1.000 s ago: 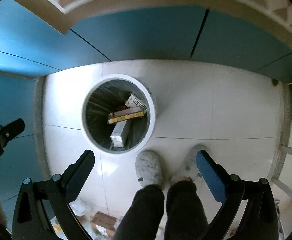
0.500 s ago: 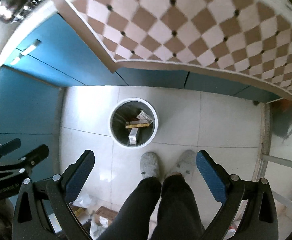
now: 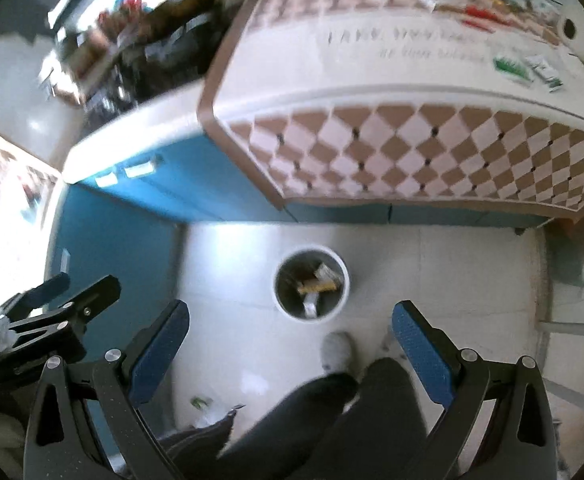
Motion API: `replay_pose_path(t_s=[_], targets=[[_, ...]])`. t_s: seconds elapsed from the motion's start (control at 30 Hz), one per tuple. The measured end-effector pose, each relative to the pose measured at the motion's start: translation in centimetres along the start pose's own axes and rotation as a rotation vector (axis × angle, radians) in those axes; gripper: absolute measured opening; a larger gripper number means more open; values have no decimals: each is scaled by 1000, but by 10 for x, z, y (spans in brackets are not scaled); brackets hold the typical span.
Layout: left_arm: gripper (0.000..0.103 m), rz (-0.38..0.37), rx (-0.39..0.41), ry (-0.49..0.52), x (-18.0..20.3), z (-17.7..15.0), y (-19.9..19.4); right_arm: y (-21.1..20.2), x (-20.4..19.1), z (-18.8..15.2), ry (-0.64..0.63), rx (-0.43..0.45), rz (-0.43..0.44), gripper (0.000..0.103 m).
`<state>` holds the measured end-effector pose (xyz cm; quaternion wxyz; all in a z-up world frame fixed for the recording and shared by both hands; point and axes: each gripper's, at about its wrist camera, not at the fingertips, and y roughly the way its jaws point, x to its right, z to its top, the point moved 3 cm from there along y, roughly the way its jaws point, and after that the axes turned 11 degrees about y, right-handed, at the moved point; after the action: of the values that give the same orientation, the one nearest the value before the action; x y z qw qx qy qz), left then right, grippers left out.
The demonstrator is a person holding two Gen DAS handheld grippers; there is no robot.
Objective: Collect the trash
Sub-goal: 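Raise both tools back toward the counter, then close the left tool on the green sachet while the right tool grasps the white sachet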
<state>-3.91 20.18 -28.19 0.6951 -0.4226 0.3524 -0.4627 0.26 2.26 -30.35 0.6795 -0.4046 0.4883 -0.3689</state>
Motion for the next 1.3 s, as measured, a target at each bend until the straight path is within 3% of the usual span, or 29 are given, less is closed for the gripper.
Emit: replay_pose_path(t_s=[0.17, 0.37, 0.47, 0.6, 0.8, 0.97, 1.03, 1.17, 1.3], targets=[[102, 7, 99, 38, 36, 68, -13, -42, 22, 47, 85, 112, 40, 103], [103, -5, 105, 122, 124, 152, 13, -77, 98, 125, 221, 217, 36, 103], [103, -70, 44, 175, 185, 193, 43, -87, 161, 172, 300, 243, -1, 103], [102, -193, -101, 237, 279, 244, 108, -83, 244, 230, 376, 237, -72, 103], [101, -281, -263, 312, 385, 281, 195, -62, 360, 304, 461, 193, -156, 103], [77, -245, -333, 350, 417, 284, 233, -49, 419, 336, 498, 162, -201, 103], [71, -189, -281, 400, 425, 283, 229, -46, 431, 341, 506, 154, -207, 103], [16, -155, -236, 419, 428, 283, 216, -34, 446, 348, 518, 125, -199, 102], [0, -138, -241, 396, 414, 287, 214, -16, 444, 356, 501, 93, -169, 102]])
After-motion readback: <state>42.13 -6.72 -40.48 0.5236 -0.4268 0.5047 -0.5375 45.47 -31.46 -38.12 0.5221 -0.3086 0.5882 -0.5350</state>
